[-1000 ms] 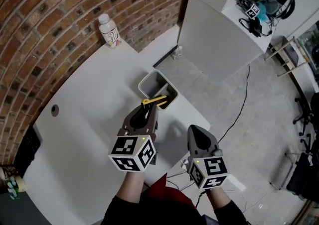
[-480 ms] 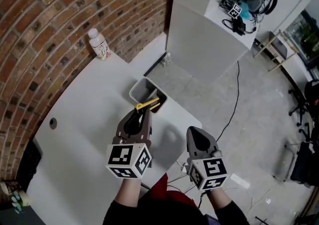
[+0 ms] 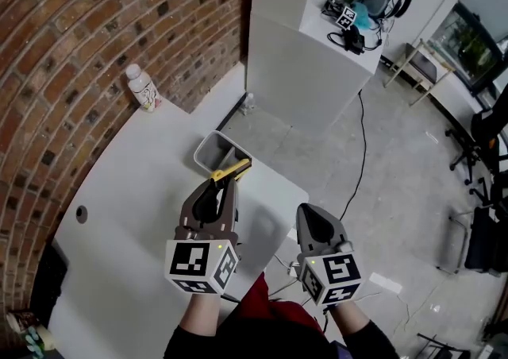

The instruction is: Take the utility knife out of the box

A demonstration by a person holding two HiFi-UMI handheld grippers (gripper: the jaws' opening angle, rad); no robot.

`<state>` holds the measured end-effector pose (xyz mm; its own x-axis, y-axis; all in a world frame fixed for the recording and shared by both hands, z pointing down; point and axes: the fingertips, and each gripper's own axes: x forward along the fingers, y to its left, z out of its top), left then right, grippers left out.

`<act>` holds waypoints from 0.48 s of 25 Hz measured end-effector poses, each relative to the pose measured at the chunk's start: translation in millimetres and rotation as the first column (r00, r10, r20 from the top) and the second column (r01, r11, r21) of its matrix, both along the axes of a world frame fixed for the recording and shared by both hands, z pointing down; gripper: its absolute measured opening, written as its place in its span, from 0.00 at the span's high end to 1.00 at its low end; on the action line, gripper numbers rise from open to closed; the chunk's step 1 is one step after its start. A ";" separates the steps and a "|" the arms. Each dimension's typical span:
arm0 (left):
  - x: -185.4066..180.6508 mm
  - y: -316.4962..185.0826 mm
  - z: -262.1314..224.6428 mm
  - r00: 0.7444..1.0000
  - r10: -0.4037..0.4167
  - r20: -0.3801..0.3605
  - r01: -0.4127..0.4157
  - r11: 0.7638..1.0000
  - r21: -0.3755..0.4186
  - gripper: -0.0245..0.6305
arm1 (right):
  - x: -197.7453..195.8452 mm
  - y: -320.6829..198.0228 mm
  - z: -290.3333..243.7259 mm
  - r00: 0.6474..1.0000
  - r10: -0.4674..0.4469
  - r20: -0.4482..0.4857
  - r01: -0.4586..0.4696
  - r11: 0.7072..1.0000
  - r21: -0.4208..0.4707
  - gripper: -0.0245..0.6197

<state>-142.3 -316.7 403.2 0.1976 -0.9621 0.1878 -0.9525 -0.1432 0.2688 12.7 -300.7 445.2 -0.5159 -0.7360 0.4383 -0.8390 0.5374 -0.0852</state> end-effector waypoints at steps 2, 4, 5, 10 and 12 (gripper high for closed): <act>6.3 1.5 -4.8 1.000 0.020 0.003 -0.020 1.000 0.011 0.85 | 6.0 3.6 -2.9 1.000 0.015 -0.002 -0.015 1.000 0.006 0.95; 13.2 3.5 -9.6 0.999 0.039 0.005 -0.039 0.999 0.021 0.85 | 13.5 7.5 -5.4 0.999 0.034 -0.004 -0.034 0.999 0.011 0.95; 16.9 4.3 -12.2 0.999 0.050 0.007 -0.050 0.998 0.026 0.85 | 17.4 9.1 -6.8 0.999 0.045 -0.003 -0.045 0.999 0.013 0.95; 38.4 5.8 -26.3 0.994 0.110 0.015 -0.111 0.992 0.053 0.85 | 38.5 12.1 -17.6 0.995 0.103 0.007 -0.103 0.994 0.031 0.95; 50.6 6.6 -30.3 0.990 0.139 0.019 -0.140 0.988 0.061 0.85 | 51.0 14.1 -20.7 0.991 0.131 0.009 -0.131 0.991 0.037 0.95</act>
